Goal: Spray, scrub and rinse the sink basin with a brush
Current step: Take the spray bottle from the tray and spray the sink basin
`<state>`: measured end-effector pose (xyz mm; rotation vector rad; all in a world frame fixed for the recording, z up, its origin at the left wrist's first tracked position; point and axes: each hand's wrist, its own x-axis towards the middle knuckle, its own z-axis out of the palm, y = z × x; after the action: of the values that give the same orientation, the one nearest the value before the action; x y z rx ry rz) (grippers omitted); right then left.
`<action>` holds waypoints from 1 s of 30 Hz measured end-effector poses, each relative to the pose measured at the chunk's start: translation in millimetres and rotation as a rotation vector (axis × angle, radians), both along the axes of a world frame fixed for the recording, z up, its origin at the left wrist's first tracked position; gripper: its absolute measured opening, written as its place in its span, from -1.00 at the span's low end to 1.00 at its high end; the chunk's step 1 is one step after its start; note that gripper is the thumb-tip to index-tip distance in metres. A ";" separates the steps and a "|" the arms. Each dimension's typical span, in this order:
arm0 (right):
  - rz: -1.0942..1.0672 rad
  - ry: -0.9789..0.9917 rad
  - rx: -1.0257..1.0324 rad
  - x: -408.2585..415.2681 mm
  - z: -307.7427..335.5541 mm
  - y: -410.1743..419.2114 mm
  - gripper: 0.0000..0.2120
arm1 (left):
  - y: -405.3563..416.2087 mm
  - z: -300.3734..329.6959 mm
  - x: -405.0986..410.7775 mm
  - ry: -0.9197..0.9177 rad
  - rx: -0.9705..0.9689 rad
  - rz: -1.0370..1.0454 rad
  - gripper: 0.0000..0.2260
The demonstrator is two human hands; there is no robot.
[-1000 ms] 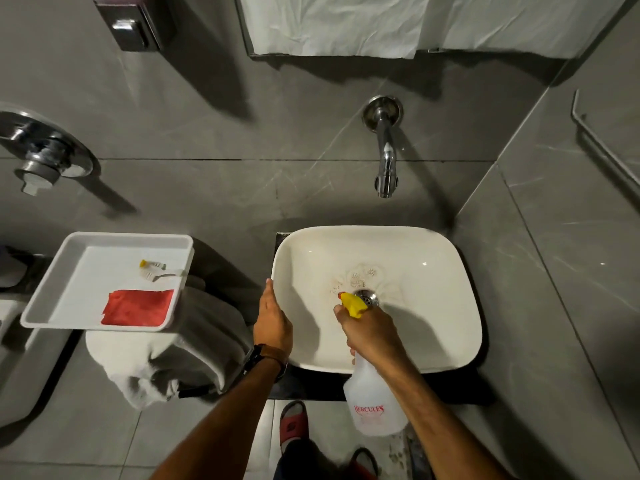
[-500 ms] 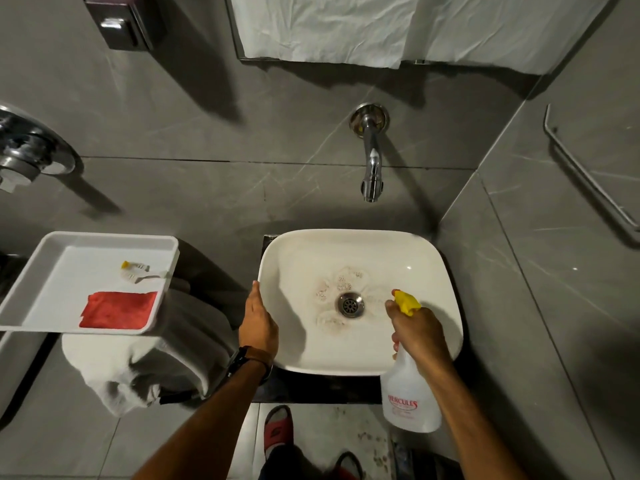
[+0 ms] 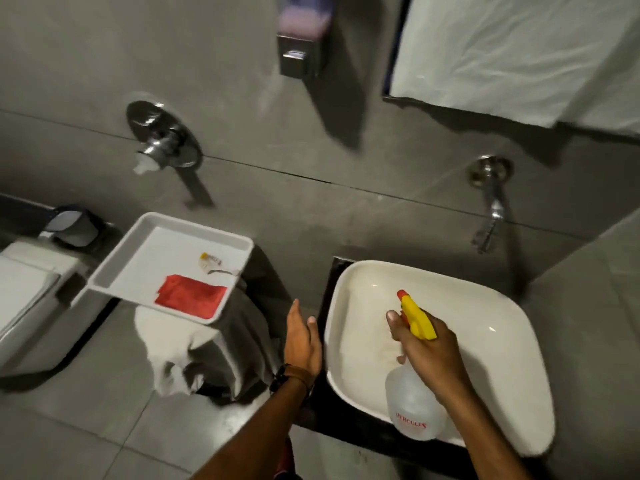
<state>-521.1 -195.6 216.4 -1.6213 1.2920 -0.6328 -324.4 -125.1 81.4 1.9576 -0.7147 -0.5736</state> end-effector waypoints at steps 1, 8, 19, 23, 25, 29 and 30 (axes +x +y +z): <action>0.042 -0.030 -0.013 22.1 0.4 -1.0 -0.64 | 5.0 -0.8 14.6 -0.002 -0.008 0.035 -0.52; 0.339 -0.238 0.004 206.4 -3.4 5.9 -0.58 | 51.3 -6.3 143.0 0.021 -0.008 0.317 -0.54; 0.721 -0.263 -0.076 445.4 -77.1 34.1 -0.75 | 105.2 -34.0 280.1 0.000 0.082 0.506 -0.55; 0.836 -0.243 -0.009 512.5 -121.7 39.8 -0.63 | 112.5 -58.8 304.8 0.010 0.140 0.505 -0.54; 0.872 -0.245 -0.003 542.6 -139.0 41.6 -0.57 | 114.3 -71.4 311.6 0.019 0.173 0.487 -0.52; 0.940 -0.241 -0.039 598.1 -170.4 46.7 -0.60 | 112.7 -95.3 323.2 0.014 0.245 0.425 -0.46; 0.952 -0.238 -0.046 609.2 -176.9 48.6 -0.60 | 111.8 -100.1 326.1 0.006 0.265 0.406 -0.43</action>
<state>88.1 -147.0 39.5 -1.8838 0.2421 -0.2360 1.7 -13.3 -18.7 2.2650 -0.2292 -0.4387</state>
